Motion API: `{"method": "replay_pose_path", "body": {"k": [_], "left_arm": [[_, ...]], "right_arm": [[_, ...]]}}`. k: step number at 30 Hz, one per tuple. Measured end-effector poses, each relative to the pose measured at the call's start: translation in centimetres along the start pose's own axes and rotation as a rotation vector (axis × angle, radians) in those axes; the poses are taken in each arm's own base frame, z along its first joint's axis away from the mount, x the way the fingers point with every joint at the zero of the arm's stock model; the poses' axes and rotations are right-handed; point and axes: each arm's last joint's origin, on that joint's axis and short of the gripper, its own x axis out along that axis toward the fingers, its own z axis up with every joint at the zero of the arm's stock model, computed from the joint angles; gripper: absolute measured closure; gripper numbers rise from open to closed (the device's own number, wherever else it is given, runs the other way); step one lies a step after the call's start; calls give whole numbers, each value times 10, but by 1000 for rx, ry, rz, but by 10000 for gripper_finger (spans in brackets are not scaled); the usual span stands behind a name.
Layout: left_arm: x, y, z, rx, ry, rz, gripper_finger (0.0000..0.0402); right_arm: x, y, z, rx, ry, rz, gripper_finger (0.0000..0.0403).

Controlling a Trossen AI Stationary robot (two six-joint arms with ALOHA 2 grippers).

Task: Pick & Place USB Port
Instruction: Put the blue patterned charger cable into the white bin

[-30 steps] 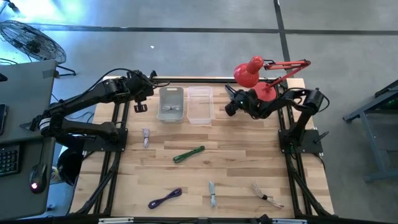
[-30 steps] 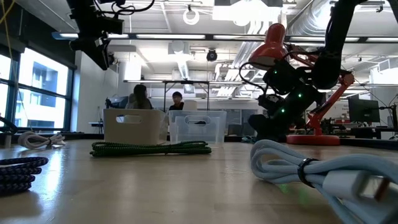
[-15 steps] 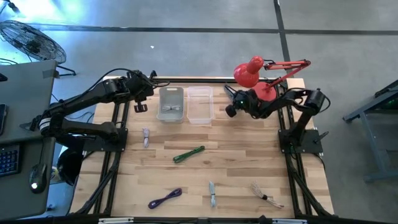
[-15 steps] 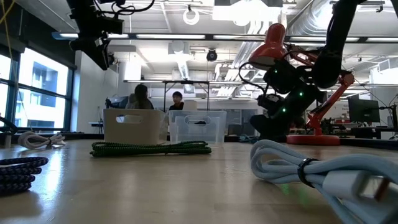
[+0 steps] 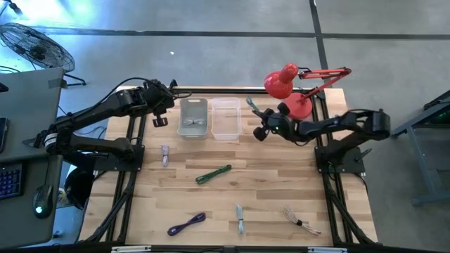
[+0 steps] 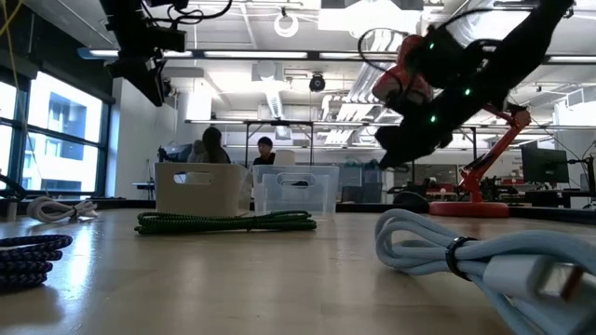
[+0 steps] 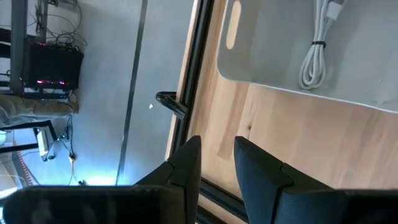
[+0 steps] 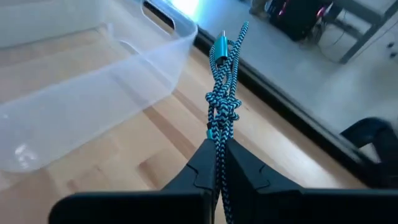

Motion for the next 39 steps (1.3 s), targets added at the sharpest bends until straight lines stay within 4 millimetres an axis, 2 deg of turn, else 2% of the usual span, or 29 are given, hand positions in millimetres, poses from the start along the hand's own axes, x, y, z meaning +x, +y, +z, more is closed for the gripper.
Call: {"method": "replay_pose_path", "body": {"k": [10, 17, 21, 28, 34, 39], "left_arm": [[27, -20, -4, 4, -18, -46, 309], [31, -24, -6, 3, -16, -47, 309], [31, -23, -4, -9, -37, -38, 309], [31, -23, -3, -9, -49, -59, 309], [31, -24, -4, -5, -47, -67, 309], [31, -24, -4, 1, -41, -69, 309]], "right_arm": [[-50, 16, 22, -35, -156, 86, 393], [-70, 14, 35, -31, -235, 213, 393], [-71, 11, 48, 7, -226, 248, 393], [-67, 24, 81, 11, -201, 286, 393], [-54, 40, 100, 11, -100, 289, 393], [-32, 53, 109, 14, 41, 320, 393]]}}
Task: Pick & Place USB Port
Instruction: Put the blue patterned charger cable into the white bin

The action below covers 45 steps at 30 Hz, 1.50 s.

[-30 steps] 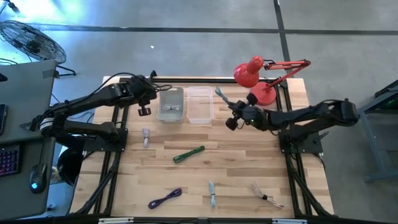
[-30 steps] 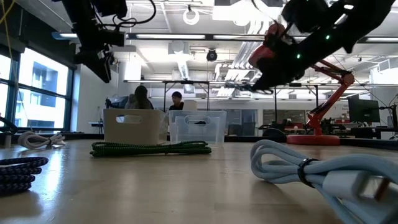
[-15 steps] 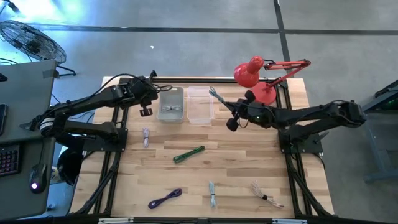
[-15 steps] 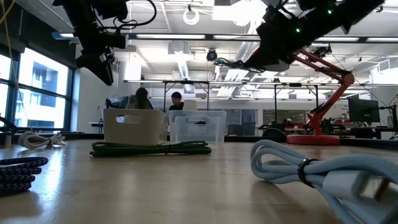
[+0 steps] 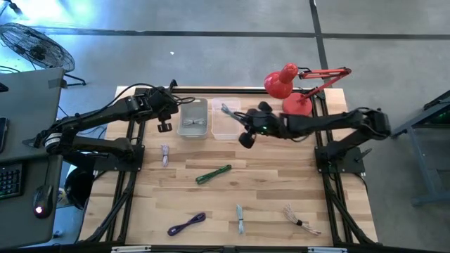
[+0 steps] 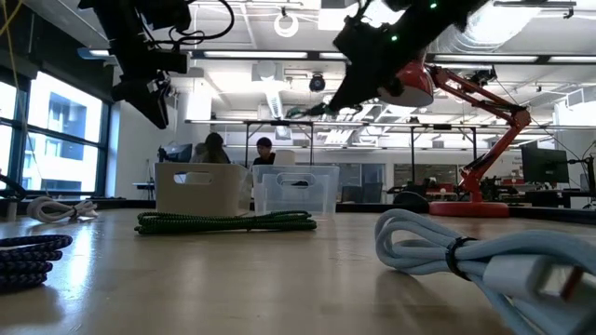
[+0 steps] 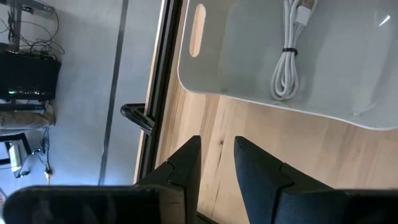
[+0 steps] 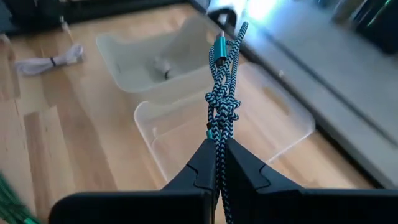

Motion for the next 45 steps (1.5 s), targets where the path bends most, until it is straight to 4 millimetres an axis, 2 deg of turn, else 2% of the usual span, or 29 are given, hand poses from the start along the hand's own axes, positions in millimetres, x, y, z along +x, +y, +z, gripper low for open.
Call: {"method": "replay_pose_path", "body": {"k": [5, 11, 22, 29, 34, 45], "left_arm": [[0, 0, 0, 7, 1, 1, 309], [0, -1, -2, 17, 19, -10, 309], [0, -2, -3, 23, 32, -16, 309], [0, -2, -4, 21, 37, -23, 309], [0, -3, -5, 22, 39, -31, 309], [0, -3, -4, 21, 39, -31, 309]], "right_arm": [[25, 2, 10, 43, 76, 26, 393], [40, 0, 19, 80, 170, -18, 394], [48, -6, 17, 130, 197, -14, 395], [64, -4, 6, 142, 241, 10, 395], [70, -2, 6, 137, 215, 28, 395], [71, -1, 10, 145, 175, 37, 389]]}}
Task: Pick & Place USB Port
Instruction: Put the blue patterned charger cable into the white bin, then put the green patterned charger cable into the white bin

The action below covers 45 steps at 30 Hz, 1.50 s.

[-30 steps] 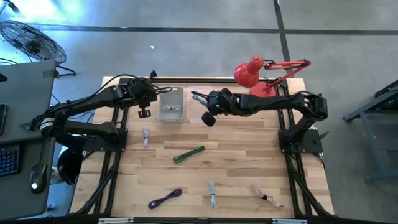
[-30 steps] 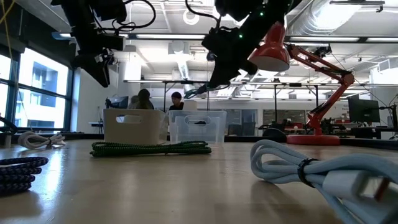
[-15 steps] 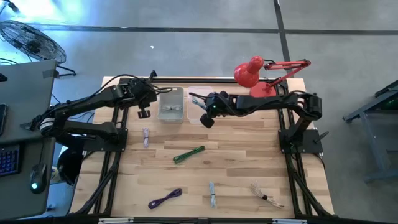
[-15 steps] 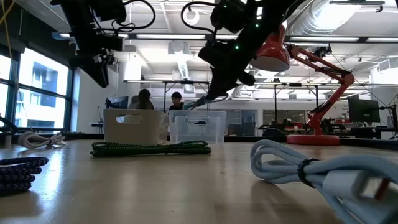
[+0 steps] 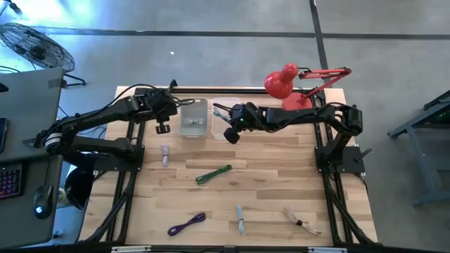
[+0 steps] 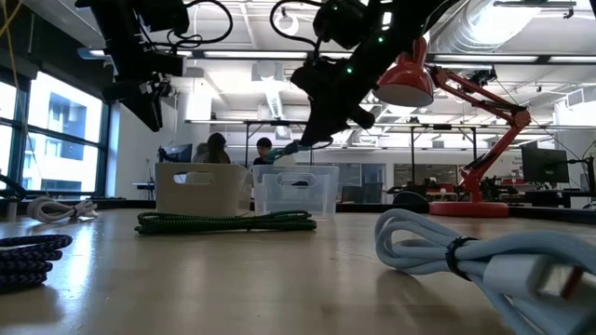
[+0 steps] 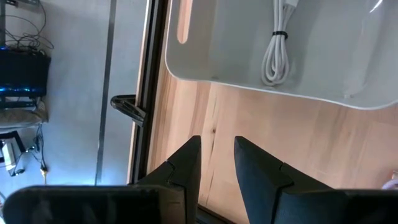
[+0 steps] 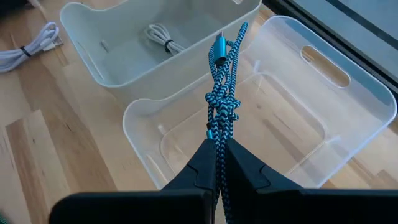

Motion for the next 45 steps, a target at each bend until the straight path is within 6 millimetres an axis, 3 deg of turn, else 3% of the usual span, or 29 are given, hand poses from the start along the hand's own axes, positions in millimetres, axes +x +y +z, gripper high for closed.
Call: {"method": "replay_pose_path", "body": {"k": [8, 15, 21, 28, 37, 45], "left_arm": [[5, -4, -3, 7, 16, -8, 309], [14, -11, -8, 20, 42, -20, 309], [6, -5, -4, 9, -2, -6, 309], [-29, 7, -6, -19, -154, -44, 309], [-71, 6, -40, -47, -316, -101, 309], [-85, -6, -47, -17, -800, -333, 309]], "right_arm": [[0, 0, 1, -2, -14, -10, 319], [0, 1, 1, -50, -22, -14, 295], [-6, 13, 11, -159, -145, 42, 282], [-48, 43, 25, -377, -335, 141, 282], [-115, 68, 13, -529, -351, 169, 282], [-147, 76, -13, -639, -241, 21, 281]]}}
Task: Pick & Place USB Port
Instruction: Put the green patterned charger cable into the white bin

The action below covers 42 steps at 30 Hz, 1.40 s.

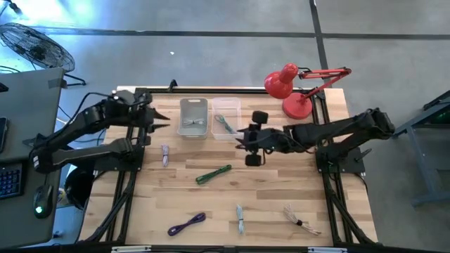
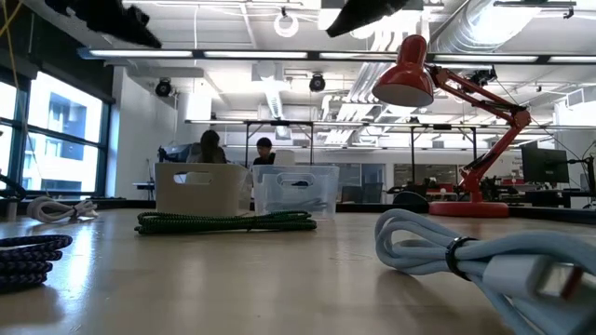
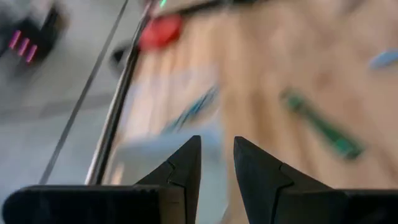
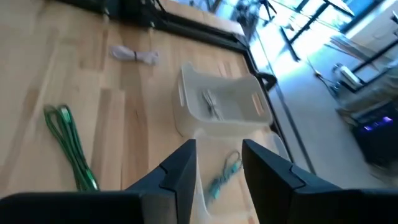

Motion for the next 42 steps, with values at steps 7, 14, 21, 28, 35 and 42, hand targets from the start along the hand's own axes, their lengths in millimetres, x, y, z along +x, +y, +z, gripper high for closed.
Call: {"method": "replay_pose_path", "body": {"k": [7, 14, 21, 28, 35, 42], "left_arm": [[27, -11, -20, -18, -214, -228, 309], [45, -6, -20, 9, -287, -184, 309], [52, -14, -3, 23, -390, -240, 309], [68, -29, -1, 64, -336, -304, 309], [88, -36, 3, 157, -315, -298, 309], [95, -35, 18, 217, -450, -239, 309]], "right_arm": [[-11, 20, -5, -49, 57, -49, 281], [-17, 29, -8, -34, 71, -83, 281], [-24, 39, -12, 44, 92, -58, 281], [-38, 55, -12, 69, 65, -66, 281], [-48, 68, -12, 84, 38, -48, 281], [-55, 74, -15, 97, 47, -59, 281]]}}
